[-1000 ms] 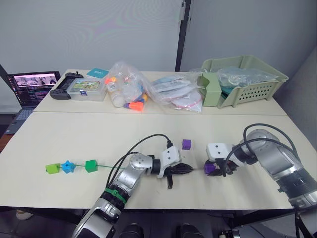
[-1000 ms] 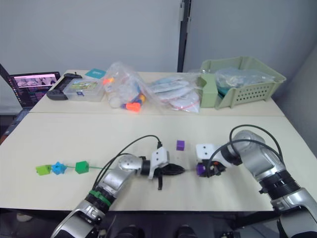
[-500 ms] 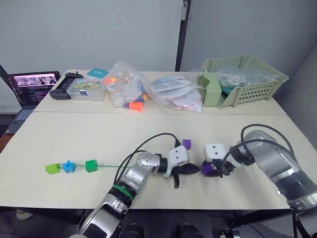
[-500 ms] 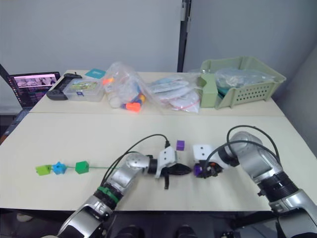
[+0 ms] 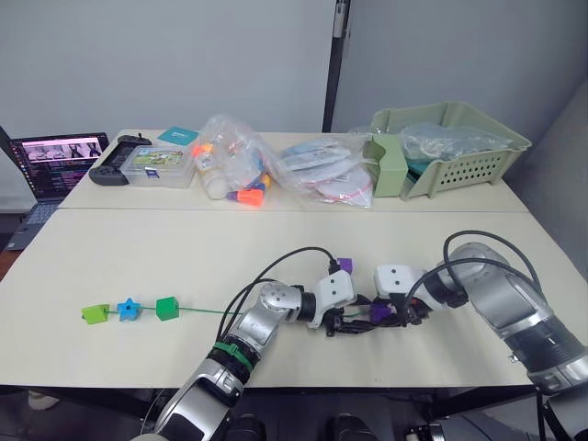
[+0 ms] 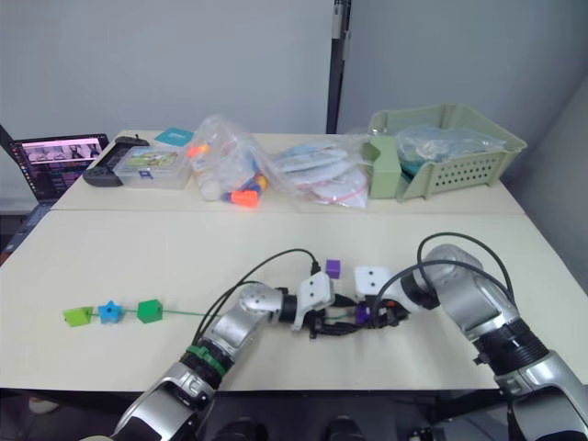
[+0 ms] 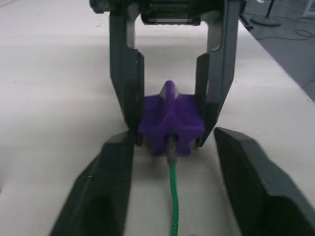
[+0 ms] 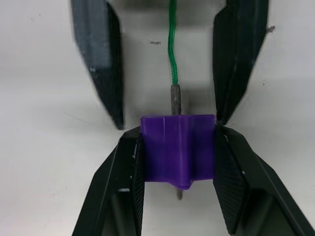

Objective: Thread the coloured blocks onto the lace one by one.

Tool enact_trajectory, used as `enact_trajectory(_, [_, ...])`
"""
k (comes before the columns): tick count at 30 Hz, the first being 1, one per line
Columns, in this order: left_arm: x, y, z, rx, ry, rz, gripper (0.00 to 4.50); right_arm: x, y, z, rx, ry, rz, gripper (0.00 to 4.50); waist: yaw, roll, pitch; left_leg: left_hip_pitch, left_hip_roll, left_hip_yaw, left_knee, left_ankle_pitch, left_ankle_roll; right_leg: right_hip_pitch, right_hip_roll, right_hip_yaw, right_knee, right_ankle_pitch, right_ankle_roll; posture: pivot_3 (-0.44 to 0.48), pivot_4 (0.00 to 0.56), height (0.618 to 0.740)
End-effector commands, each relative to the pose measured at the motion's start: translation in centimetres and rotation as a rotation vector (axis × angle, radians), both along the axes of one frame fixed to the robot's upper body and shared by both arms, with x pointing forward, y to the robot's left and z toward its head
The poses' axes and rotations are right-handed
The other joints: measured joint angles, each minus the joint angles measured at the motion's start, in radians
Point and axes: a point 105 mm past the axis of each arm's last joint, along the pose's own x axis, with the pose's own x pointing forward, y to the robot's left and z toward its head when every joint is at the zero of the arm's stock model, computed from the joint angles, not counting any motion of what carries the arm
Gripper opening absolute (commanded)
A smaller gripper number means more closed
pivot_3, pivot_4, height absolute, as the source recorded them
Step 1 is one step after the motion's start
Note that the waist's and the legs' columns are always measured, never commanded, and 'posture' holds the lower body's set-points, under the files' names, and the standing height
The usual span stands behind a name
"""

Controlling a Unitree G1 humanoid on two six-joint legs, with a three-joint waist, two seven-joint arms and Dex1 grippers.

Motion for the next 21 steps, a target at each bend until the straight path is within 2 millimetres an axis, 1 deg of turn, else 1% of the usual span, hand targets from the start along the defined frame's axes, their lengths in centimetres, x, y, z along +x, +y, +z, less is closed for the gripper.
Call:
enact_trajectory(1, [-0.1, 1.4, 0.1, 0.032, -0.018, 0.018, 2.95, -0.4, 0.5, -0.4, 0.013, 0.014, 0.022, 1.38, -0.004, 0.0, 0.0, 0.0, 0.0, 0.0, 0.0, 0.0, 0.0, 0.0, 0.0, 0.0, 0.0, 0.0, 0.0, 0.0, 0.15, 0.74])
enact_trajectory(3, [-0.2, 2.4, -0.2, 0.069, -0.019, 0.029, 2.95, -0.4, 0.6, -0.5, 0.013, 0.015, 0.022, 1.38, -0.004, 0.0, 0.0, 0.001, 0.0, 0.0, -0.001, 0.0, 0.0, 0.0, 0.0, 0.0, 0.0, 0.0, 0.0, 0.0, 0.15, 0.74])
enact_trajectory(5, [-0.3, 2.9, -0.4, 0.088, -0.017, 0.033, 2.95, -0.4, 0.7, -0.5, 0.016, 0.016, 0.023, 1.38, -0.004, 0.0, 0.0, 0.001, 0.0, 0.0, 0.0, 0.0, 0.0, 0.001, 0.0, 0.0, 0.0, 0.0, 0.0, 0.0, 0.15, 0.74])
enact_trajectory(8, [-0.4, 3.1, -0.4, 0.098, -0.012, 0.032, 2.15, -0.5, 0.9, -0.5, 0.02, 0.017, 0.025, 1.38, -0.004, 0.0, 0.0, 0.002, 0.0, 0.0, 0.0, 0.0, 0.0, 0.001, 0.0, 0.0, 0.0, 0.0, 0.0, 0.0, 0.15, 0.74])
enact_trajectory(9, [-0.5, 3.1, -0.4, 0.099, -0.008, 0.026, 1.74, -0.5, 0.9, -0.5, 0.022, 0.016, 0.026, 1.38, -0.004, 0.0, 0.0, 0.002, 0.0, 0.0, 0.0, 0.0, 0.0, 0.001, 0.0, 0.0, 0.0, 0.0, 0.0, 0.0, 0.15, 0.74])
enact_trajectory(14, [-0.5, 2.9, -0.4, 0.101, -0.003, 0.022, 0.1, -0.4, 1.0, -0.6, 0.024, 0.011, 0.024, 1.38, -0.004, 0.0, 0.0, 0.002, 0.0, 0.0, 0.0, 0.0, 0.0, 0.001, 0.0, 0.0, 0.0, 0.0, 0.0, 0.0, 0.15, 0.74])
enact_trajectory(15, [-0.5, 2.9, -0.4, 0.101, -0.002, 0.021, 0.0, -0.4, 1.0, -0.6, 0.025, 0.01, 0.023, 1.38, -0.004, 0.0, 0.0, 0.003, 0.0, 0.0, 0.0, 0.0, 0.0, 0.001, 0.0, 0.0, 0.0, 0.0, 0.0, 0.0, 0.15, 0.74])
enact_trajectory(19, [-0.5, 2.7, -0.3, 0.093, 0.003, 0.015, 0.0, -0.4, 1.1, -0.5, 0.029, 0.008, 0.022, 1.38, -0.004, 0.0, 0.0, 0.003, 0.0, 0.0, 0.0, 0.0, 0.0, 0.002, 0.0, 0.0, 0.0, 0.0, 0.0, 0.0, 0.15, 0.74])
enact_trajectory(21, [-0.4, 2.2, 0.0, 0.074, 0.0, 0.011, 0.0, -0.4, 1.1, -0.6, 0.03, 0.008, 0.022, 1.38, -0.004, 0.0, 0.0, 0.003, 0.0, 0.0, 0.0, 0.0, 0.0, 0.002, 0.0, 0.0, 0.0, 0.0, 0.0, 0.0, 0.15, 0.74])
